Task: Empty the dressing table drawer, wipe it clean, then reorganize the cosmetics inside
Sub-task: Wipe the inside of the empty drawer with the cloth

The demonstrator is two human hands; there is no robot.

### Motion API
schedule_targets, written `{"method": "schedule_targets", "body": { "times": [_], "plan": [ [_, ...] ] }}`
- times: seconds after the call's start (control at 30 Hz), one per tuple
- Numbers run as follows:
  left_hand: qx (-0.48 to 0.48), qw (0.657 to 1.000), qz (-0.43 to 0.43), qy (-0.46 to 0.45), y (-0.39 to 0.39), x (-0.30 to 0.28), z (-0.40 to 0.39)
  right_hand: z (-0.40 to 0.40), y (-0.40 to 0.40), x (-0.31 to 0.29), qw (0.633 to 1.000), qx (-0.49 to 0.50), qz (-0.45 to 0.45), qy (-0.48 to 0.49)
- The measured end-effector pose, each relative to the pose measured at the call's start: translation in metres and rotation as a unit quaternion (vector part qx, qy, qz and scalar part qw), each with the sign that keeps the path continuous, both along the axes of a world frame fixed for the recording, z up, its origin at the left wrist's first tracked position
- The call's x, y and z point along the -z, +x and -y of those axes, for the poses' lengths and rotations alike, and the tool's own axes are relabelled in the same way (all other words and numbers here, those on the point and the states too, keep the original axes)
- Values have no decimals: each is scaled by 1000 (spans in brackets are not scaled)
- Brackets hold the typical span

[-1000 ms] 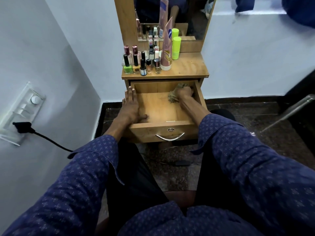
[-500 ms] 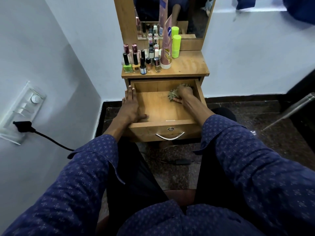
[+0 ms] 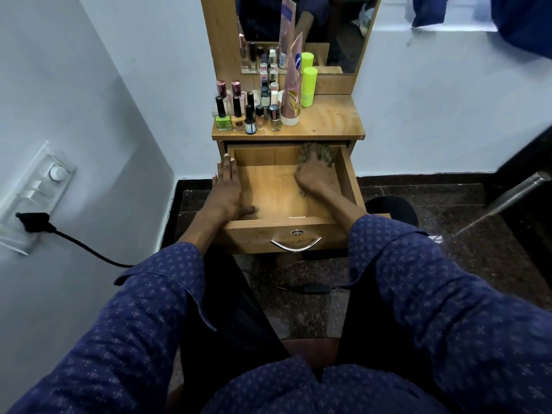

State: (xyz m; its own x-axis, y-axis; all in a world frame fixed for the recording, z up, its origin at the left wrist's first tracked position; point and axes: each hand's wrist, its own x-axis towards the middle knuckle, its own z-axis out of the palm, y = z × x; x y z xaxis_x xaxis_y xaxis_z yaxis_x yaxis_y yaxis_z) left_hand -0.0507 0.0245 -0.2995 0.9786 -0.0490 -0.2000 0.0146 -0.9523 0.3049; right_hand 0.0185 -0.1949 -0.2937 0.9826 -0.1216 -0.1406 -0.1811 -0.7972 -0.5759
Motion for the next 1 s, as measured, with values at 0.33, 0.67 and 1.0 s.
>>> {"method": "schedule_targets", "body": {
  "times": [0.33,0.67,1.0],
  "plan": [
    [-2,1000,1,-9,-2,-3,0,-89,-3,-17,950,-212,37,-227],
    [-3,1000,8,-3,-1,3,0,26,-4,10,975,-18,17,-220],
    [-6,1000,8,-3,-1,3,0,-2,43,-23,865,253,-60,428]
  ]
}}
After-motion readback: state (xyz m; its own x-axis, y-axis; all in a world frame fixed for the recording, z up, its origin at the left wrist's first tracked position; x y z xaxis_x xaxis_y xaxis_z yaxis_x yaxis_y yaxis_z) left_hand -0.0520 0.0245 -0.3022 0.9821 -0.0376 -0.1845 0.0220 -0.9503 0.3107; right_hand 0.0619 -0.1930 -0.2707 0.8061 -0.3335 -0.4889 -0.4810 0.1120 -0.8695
